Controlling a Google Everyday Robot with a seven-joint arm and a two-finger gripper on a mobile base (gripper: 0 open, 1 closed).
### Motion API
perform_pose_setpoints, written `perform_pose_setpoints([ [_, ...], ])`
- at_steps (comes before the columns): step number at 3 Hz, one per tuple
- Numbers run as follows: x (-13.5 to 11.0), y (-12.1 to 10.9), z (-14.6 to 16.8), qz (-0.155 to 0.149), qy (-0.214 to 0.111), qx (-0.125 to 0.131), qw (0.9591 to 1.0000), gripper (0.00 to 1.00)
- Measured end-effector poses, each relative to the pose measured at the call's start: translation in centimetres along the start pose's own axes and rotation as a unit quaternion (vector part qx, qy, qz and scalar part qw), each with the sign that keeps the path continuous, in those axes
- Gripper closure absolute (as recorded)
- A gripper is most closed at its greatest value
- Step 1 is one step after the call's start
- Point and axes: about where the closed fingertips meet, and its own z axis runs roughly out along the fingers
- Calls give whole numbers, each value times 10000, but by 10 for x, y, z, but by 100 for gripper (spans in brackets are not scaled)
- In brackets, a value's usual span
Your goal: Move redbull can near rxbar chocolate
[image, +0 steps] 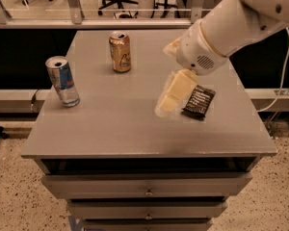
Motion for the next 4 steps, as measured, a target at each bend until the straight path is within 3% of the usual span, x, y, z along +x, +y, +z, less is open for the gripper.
perform_pose_setpoints([
  [1, -46, -5, 37, -28, -746, -157, 9971, 0],
  [2, -84, -3, 71, 31, -1405, -329, 9895, 0],
  [4, -138, 15, 133, 34, -2188, -691, 9733, 0],
])
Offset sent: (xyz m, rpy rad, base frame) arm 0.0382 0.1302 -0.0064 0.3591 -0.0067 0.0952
